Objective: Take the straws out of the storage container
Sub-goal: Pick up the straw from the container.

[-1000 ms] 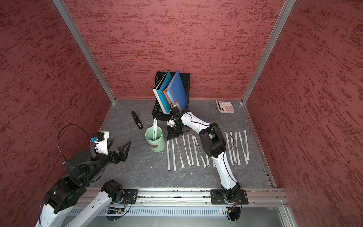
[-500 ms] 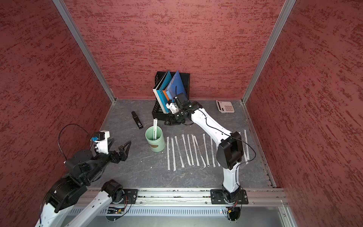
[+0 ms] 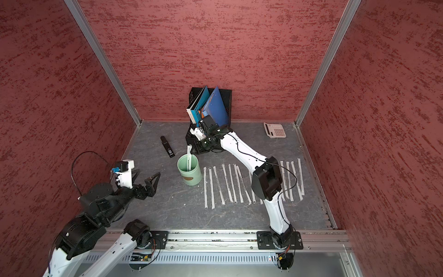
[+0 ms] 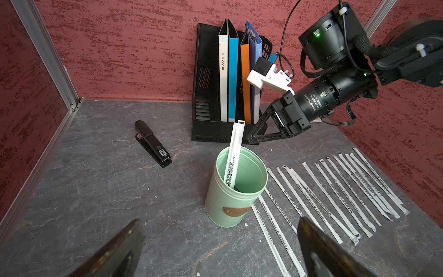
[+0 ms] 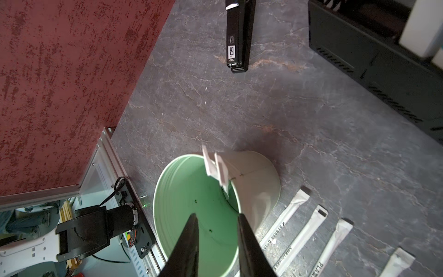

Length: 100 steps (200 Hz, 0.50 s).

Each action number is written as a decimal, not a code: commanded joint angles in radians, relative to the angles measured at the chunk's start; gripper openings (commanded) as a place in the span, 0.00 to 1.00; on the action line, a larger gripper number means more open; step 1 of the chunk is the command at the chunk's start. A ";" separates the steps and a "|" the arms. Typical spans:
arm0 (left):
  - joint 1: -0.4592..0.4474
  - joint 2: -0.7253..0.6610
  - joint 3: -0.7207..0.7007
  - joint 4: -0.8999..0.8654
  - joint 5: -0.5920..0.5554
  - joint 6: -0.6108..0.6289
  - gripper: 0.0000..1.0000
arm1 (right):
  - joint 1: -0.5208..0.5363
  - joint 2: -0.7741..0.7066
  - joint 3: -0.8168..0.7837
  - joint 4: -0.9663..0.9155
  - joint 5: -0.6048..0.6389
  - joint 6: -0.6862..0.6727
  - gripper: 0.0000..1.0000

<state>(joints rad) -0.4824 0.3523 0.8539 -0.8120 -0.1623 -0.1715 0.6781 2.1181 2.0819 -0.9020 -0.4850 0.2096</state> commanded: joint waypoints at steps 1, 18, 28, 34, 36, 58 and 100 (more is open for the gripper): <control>0.005 -0.012 -0.005 0.002 0.003 -0.007 1.00 | -0.003 0.020 0.044 -0.017 0.016 -0.010 0.25; 0.005 -0.013 -0.006 0.002 0.003 -0.007 1.00 | -0.003 0.036 0.049 -0.018 0.023 -0.009 0.25; 0.004 -0.012 -0.007 0.003 0.003 -0.006 0.99 | -0.003 0.047 0.052 -0.017 0.025 -0.006 0.25; 0.004 -0.012 -0.006 0.003 0.003 -0.006 0.99 | -0.003 0.050 0.052 -0.015 0.022 -0.006 0.25; 0.004 -0.012 -0.006 0.003 0.004 -0.007 0.99 | -0.003 0.052 0.053 -0.014 0.021 -0.005 0.25; 0.004 -0.009 -0.007 0.004 0.006 -0.005 1.00 | -0.003 0.063 0.056 -0.004 0.011 0.002 0.25; 0.004 -0.007 -0.007 0.003 0.006 -0.005 1.00 | -0.003 0.089 0.083 -0.001 -0.004 0.011 0.25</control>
<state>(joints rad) -0.4824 0.3523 0.8539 -0.8120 -0.1616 -0.1715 0.6781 2.1853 2.1212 -0.9092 -0.4850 0.2127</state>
